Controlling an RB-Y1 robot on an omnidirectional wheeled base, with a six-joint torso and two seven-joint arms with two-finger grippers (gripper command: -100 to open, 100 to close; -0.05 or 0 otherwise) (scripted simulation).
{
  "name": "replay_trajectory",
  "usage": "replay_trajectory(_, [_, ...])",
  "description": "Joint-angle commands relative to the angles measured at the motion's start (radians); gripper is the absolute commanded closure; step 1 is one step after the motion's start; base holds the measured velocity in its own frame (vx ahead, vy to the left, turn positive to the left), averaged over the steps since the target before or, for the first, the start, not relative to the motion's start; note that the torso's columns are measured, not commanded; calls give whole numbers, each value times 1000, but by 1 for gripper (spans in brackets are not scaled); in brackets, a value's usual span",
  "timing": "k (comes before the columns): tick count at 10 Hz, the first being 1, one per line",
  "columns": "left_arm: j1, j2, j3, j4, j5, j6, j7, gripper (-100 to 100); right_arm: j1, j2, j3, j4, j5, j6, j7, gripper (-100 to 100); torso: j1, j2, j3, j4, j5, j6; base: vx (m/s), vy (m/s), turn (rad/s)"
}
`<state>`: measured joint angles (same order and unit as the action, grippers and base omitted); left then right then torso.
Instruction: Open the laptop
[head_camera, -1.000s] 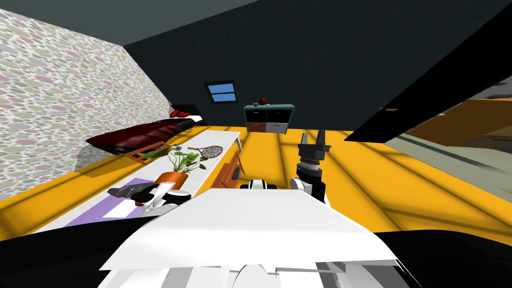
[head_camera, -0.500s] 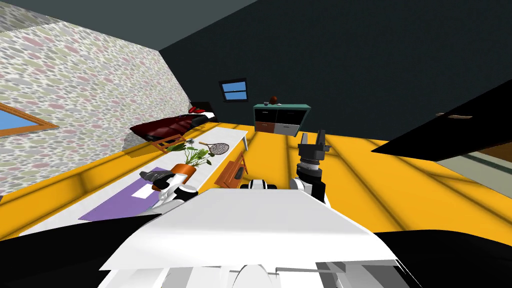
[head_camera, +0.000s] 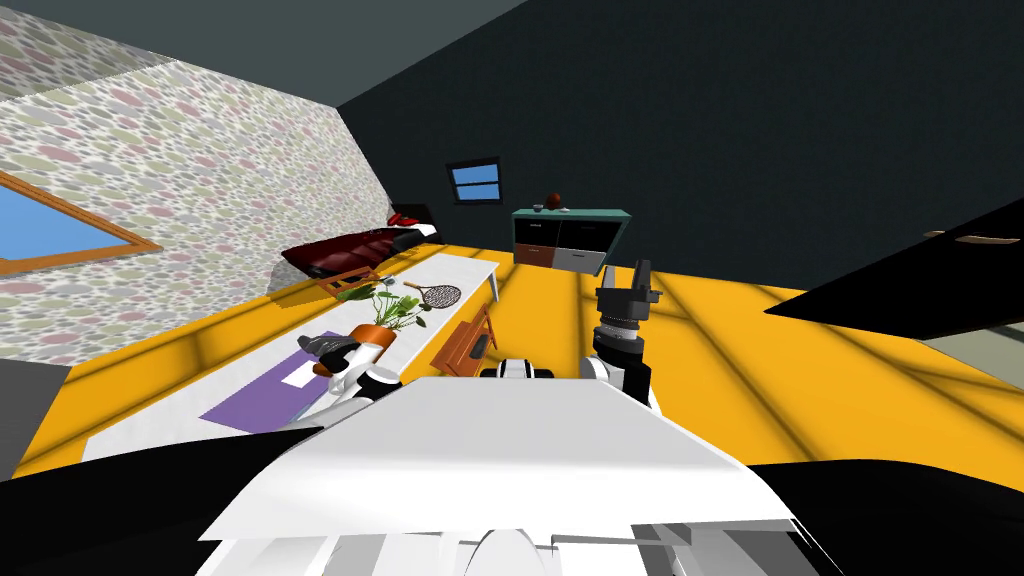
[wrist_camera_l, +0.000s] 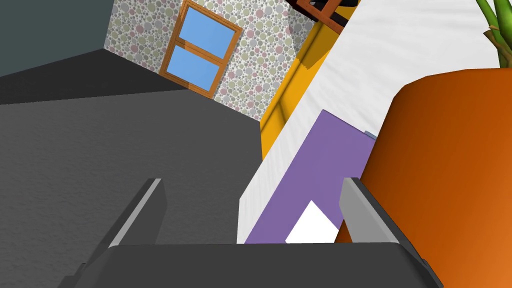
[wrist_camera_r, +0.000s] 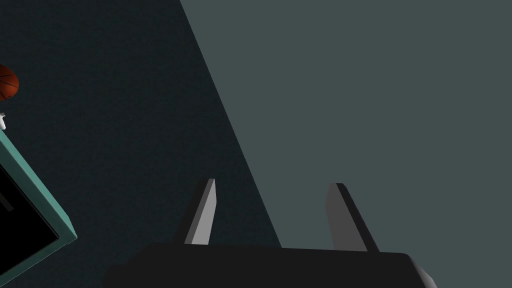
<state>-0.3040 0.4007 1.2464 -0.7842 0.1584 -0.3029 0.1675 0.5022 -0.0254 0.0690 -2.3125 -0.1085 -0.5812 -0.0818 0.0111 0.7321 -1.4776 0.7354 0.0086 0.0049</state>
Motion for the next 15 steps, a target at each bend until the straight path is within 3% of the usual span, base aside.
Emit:
replay_trajectory(1, [3,-9,-2,-7,1,10,2,-100,0,0,0,0,0,0,0,0,-1,-2,-1,0,-1,0,-15,13,-48])
replay_trajectory(3, [3,-9,-2,-7,1,10,2,-100,0,0,0,0,0,0,0,0,-3,-2,-1,-1,0,0,7,-6,22])
replay_trajectory(4, [49,41,-52,-41,41,-19,52,-100,0,0,0,0,0,0,0,0,-4,-2,-1,-1,0,-2,103,-85,334])
replay_trajectory(6, [64,41,-108,-41,41,-19,64,-100,1,0,0,0,0,0,0,0,-12,1,-1,1,-8,-5,95,-79,305])
replay_trajectory(14, [64,41,-112,-41,41,-19,64,-100,0,0,0,0,0,0,0,0,-11,5,1,2,-9,-5,2,1,-6])
replay_trajectory(15, [54,63,-108,-46,40,10,61,-100,0,0,0,0,0,0,0,0,-11,6,2,3,-9,-5,-4,-24,6])
